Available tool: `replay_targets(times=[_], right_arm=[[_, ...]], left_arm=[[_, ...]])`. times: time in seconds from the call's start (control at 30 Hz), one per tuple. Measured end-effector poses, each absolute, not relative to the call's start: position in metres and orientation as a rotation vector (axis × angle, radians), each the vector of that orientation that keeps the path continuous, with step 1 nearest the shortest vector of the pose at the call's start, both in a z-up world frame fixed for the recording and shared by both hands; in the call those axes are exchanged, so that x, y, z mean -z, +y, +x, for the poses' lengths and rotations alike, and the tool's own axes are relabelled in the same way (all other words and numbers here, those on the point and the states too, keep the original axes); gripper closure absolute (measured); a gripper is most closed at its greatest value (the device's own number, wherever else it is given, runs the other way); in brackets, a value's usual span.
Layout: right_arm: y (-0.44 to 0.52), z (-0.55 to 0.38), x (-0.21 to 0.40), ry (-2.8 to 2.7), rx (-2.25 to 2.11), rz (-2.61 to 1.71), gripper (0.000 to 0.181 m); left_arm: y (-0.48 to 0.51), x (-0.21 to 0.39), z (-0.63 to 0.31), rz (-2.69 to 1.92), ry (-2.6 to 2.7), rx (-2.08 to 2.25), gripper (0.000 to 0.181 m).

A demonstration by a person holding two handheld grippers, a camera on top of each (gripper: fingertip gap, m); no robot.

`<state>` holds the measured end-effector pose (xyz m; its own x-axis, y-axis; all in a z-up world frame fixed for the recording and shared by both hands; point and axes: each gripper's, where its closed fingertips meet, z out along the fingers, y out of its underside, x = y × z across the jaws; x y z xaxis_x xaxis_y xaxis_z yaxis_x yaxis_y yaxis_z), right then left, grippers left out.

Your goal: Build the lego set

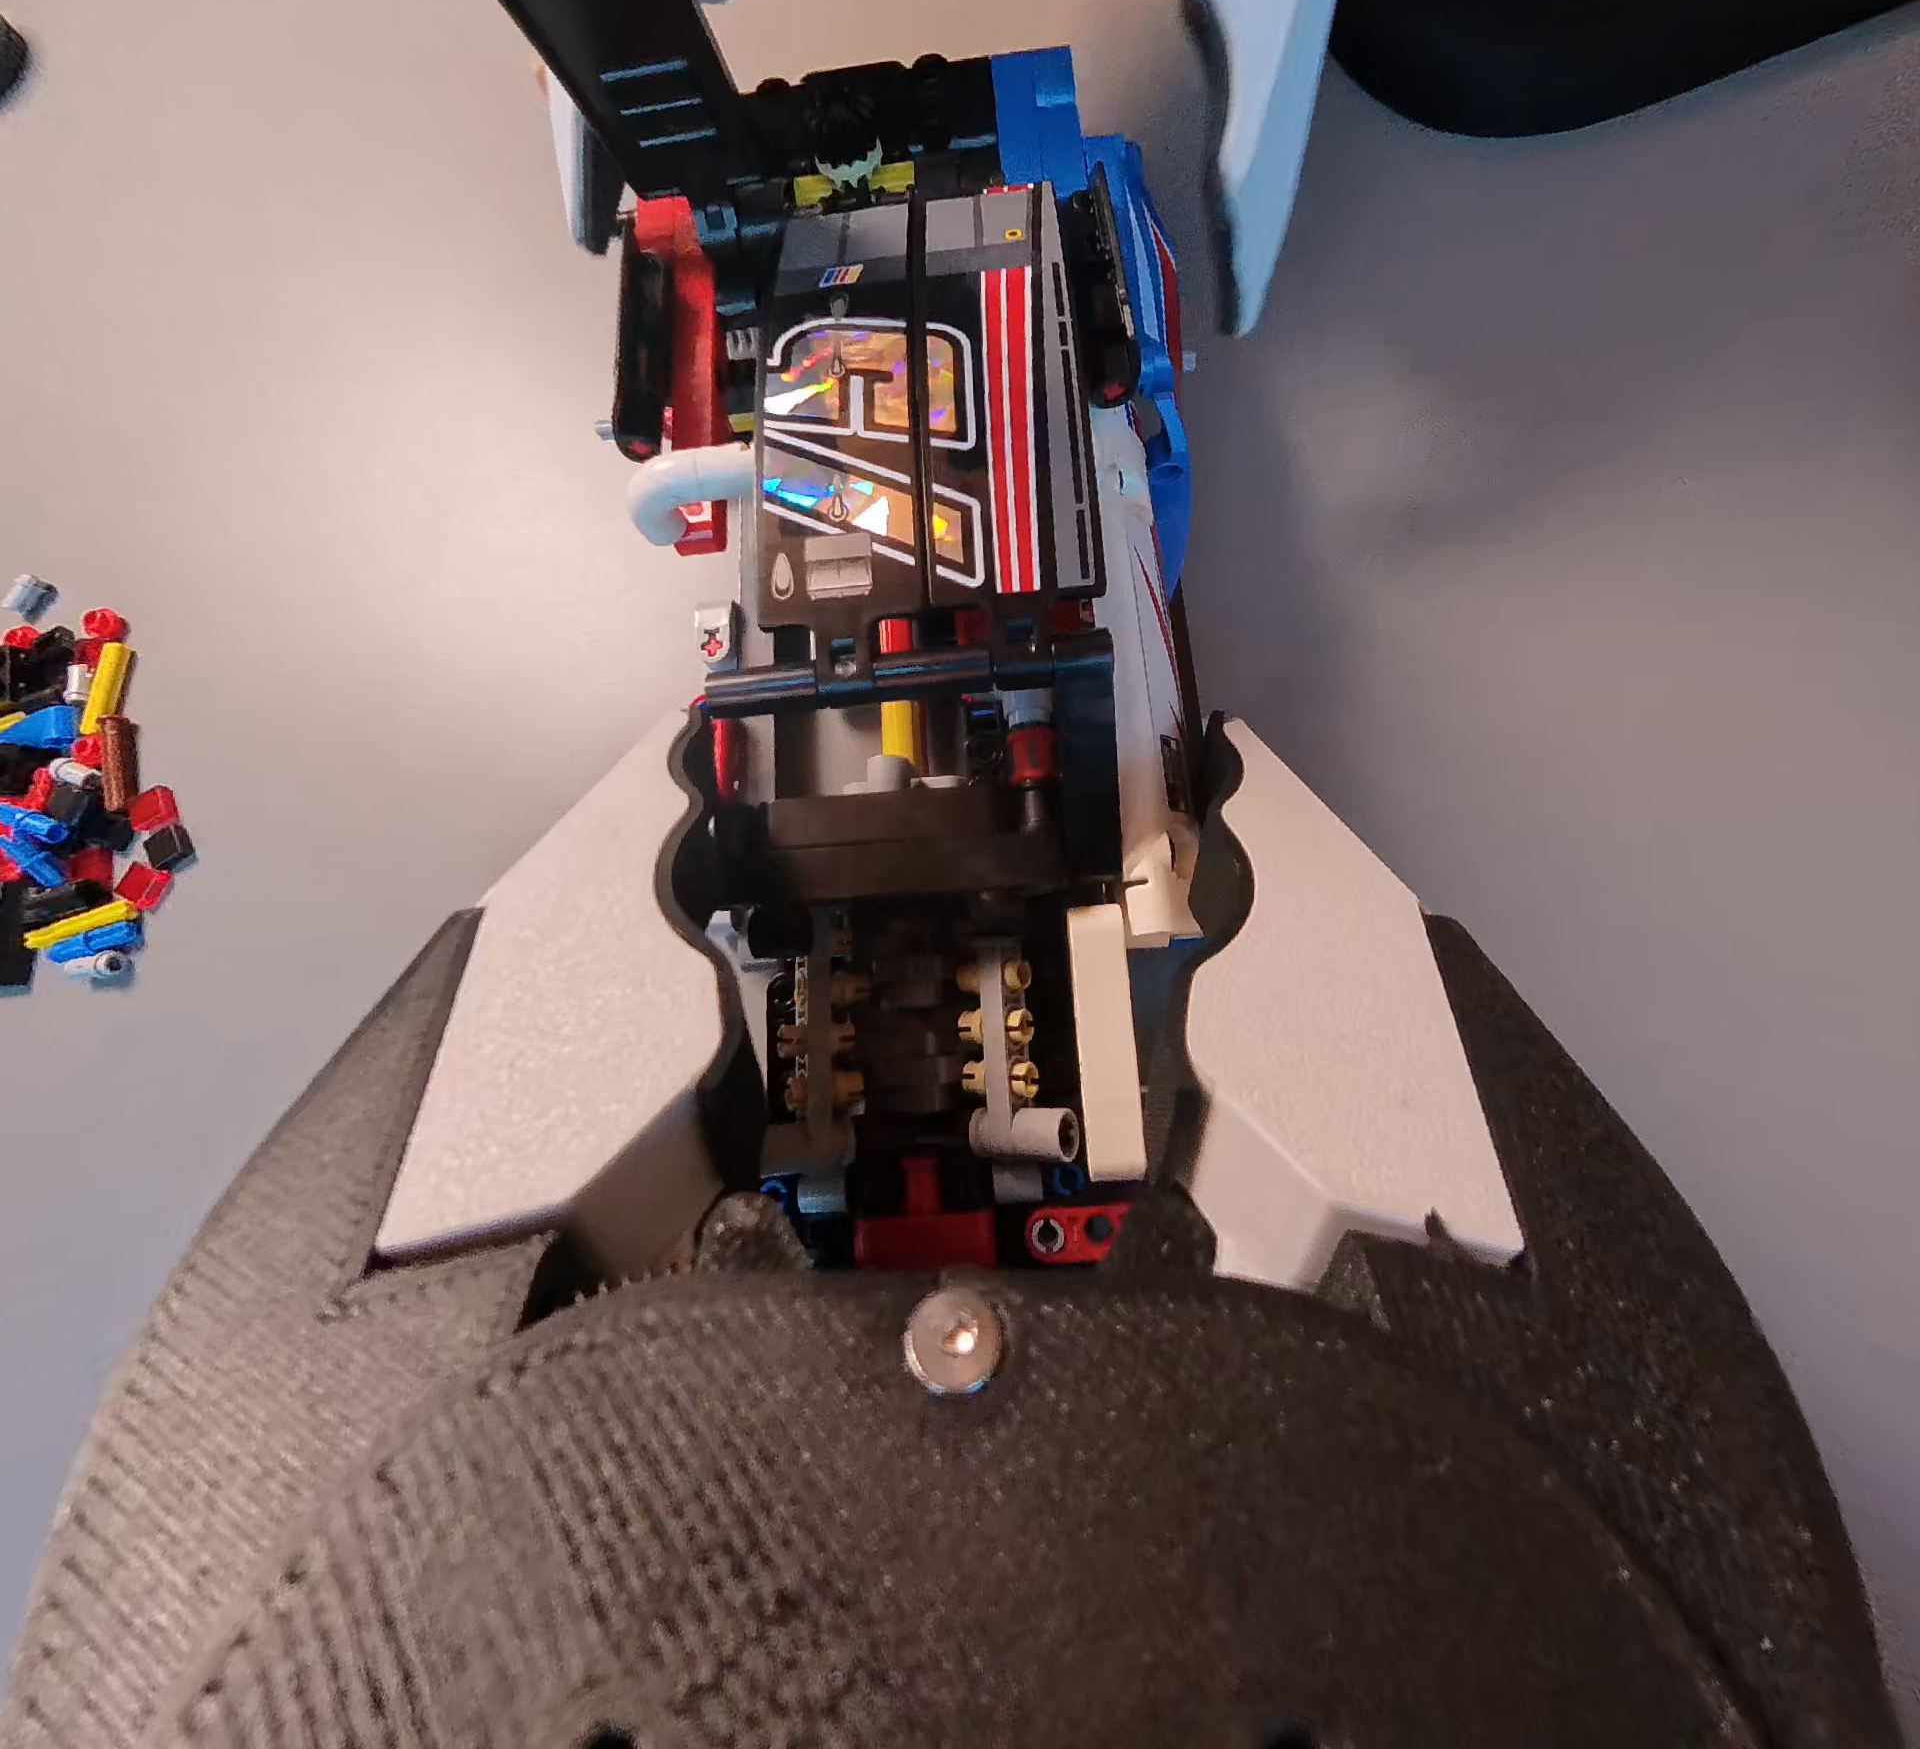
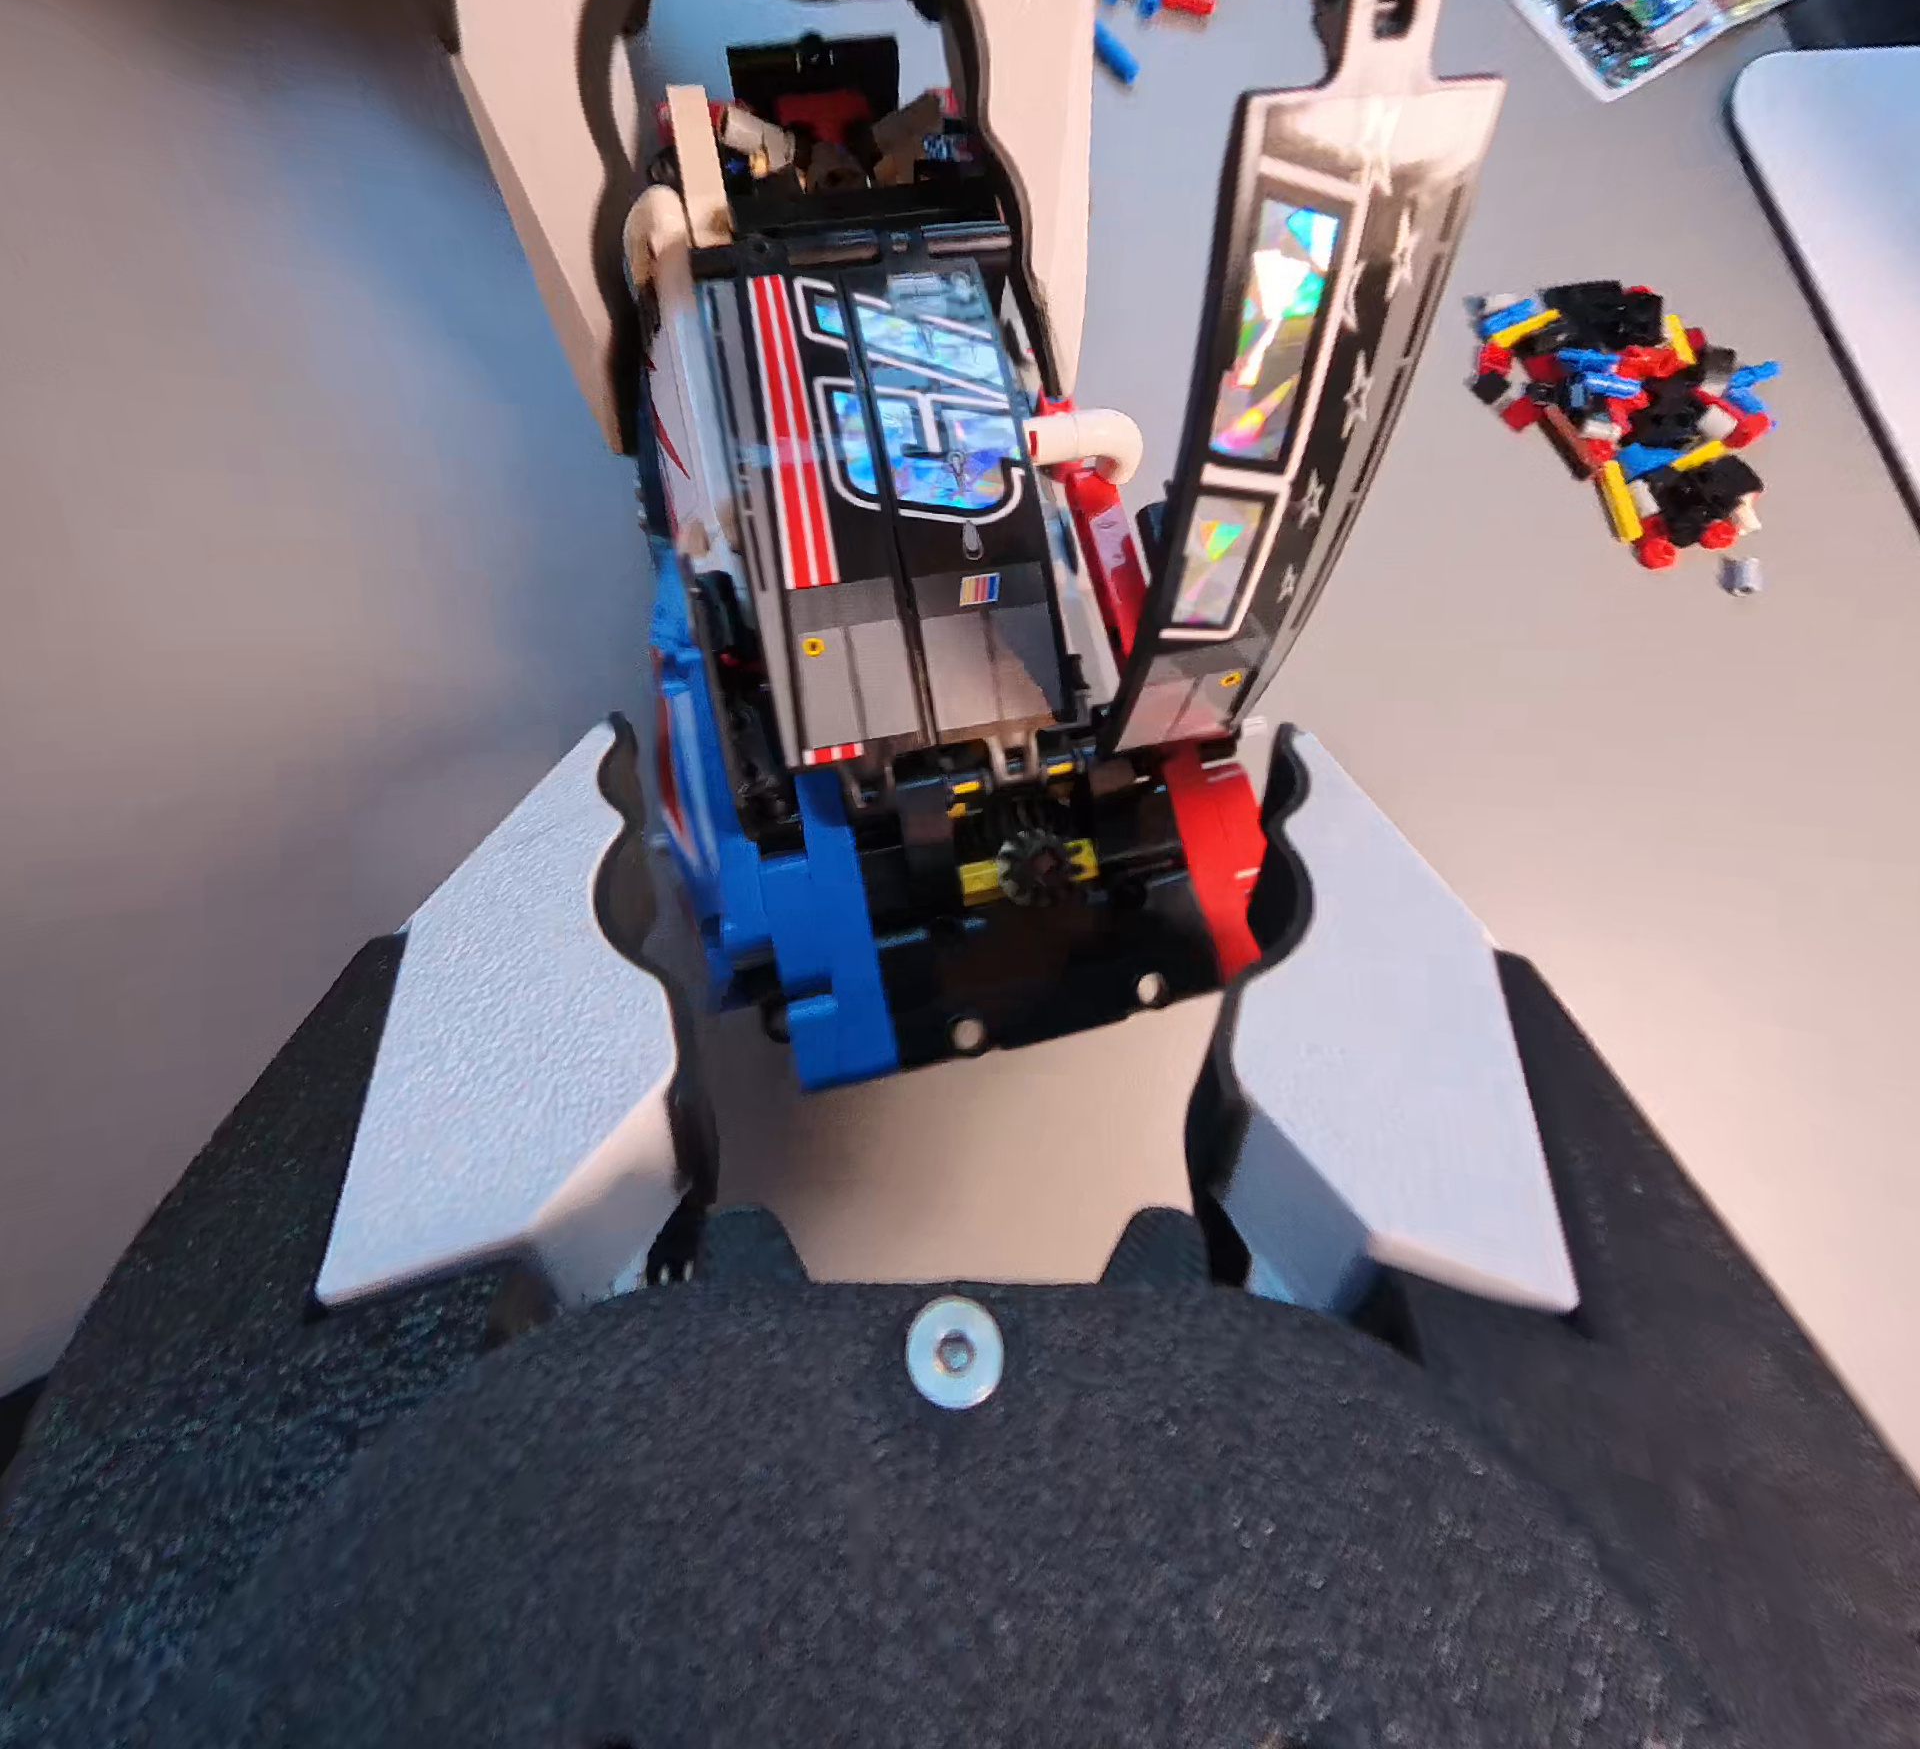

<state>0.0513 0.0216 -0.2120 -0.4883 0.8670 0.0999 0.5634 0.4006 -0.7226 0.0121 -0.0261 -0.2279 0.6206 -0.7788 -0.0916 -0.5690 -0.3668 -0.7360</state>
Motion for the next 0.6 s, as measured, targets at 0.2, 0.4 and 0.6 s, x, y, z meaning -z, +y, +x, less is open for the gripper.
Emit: replay_targets(times=[0.2,0.4,0.6], right_arm=[[0.026,0.074,0.171,-1.756,-0.939,-1.272,0.078],[0.044,0.078,0.176,-1.625,-0.756,-1.256,0.091],[0.062,0.073,0.167,-1.469,-0.846,-1.27,0.095]], left_arm=[[-0.019,0.228,0.014,-2.069,1.076,0.342,0.089],[0.008,0.227,0.009,-2.057,1.064,0.343,0.089],[0.039,0.194,-0.01,-1.922,0.874,0.343,0.084]])
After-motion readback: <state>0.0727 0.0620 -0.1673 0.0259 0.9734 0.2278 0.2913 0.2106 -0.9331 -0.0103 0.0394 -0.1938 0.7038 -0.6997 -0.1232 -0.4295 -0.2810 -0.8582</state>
